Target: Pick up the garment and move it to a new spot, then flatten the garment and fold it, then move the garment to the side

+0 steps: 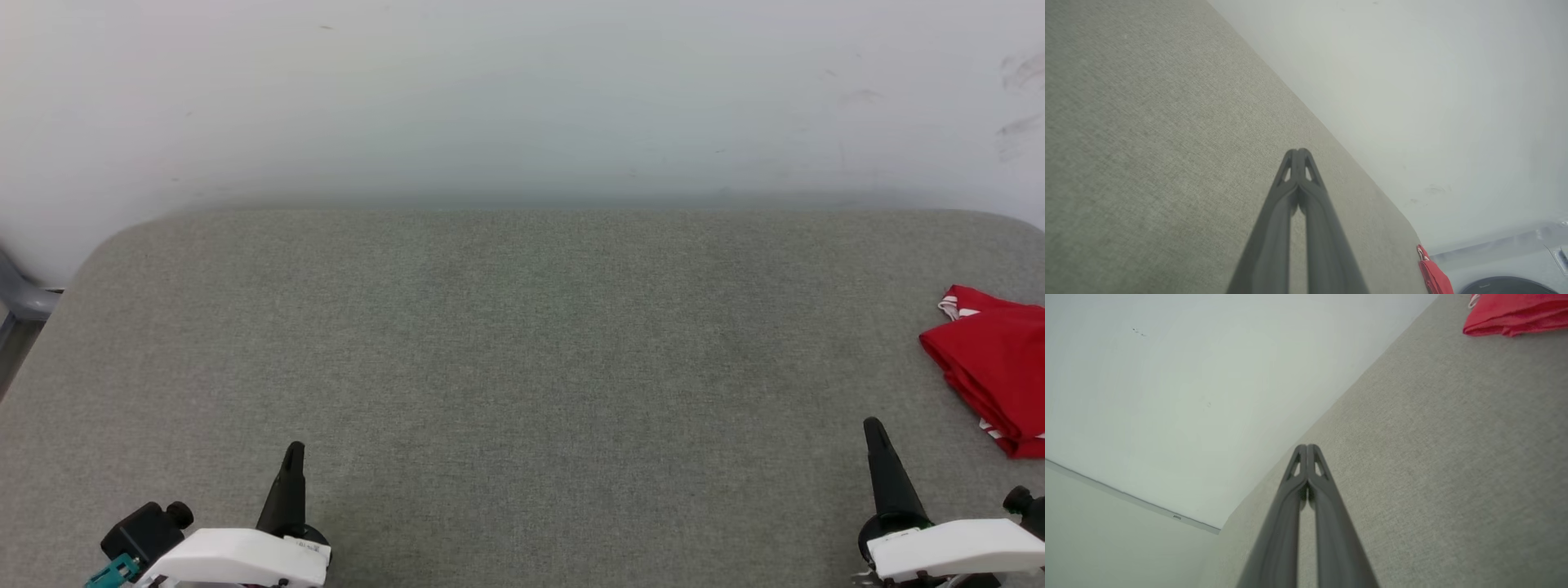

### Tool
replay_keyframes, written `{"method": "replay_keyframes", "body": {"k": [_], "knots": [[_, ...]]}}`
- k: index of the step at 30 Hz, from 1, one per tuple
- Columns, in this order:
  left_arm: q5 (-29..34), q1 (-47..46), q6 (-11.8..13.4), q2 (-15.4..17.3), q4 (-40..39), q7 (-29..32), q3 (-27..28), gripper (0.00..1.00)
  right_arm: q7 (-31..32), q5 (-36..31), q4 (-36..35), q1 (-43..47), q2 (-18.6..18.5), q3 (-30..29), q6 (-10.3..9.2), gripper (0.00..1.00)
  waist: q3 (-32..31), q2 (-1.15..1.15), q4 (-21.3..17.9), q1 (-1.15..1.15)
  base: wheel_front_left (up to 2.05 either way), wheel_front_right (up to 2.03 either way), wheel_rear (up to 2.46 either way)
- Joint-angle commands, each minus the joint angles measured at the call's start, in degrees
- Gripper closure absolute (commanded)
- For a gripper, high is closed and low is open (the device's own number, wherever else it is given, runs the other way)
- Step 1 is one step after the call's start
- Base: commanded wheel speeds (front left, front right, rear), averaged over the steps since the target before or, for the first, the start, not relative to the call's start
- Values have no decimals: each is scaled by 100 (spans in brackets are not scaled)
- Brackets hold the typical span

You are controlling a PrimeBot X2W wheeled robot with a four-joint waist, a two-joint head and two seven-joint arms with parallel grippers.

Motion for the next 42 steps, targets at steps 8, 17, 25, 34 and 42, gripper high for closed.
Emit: {"method": "replay_keyframes", "body": {"k": [8,17,25,34,42], "knots": [[-667,-238,-78,3,9,153,84,100,161,640,18,-243,-34,-30,-1,100,15,0,-13,0,0,0,0],[-1318,-345,-132,2,78,311,142,100,322,1253,87,-340,-32,-56,-2,100,33,0,-28,0,0,0,0],[-1801,-425,-170,2,131,428,188,100,439,1713,140,-426,-29,-75,-2,100,47,0,-40,0,0,0,0],[-2362,-514,-218,1,189,561,238,100,585,2235,198,-508,-25,-102,-2,100,65,0,-56,0,0,0,0],[-2778,-581,-257,1,235,662,271,100,683,2623,242,-566,-21,-120,-2,100,79,0,-68,0,0,0,0]]}}
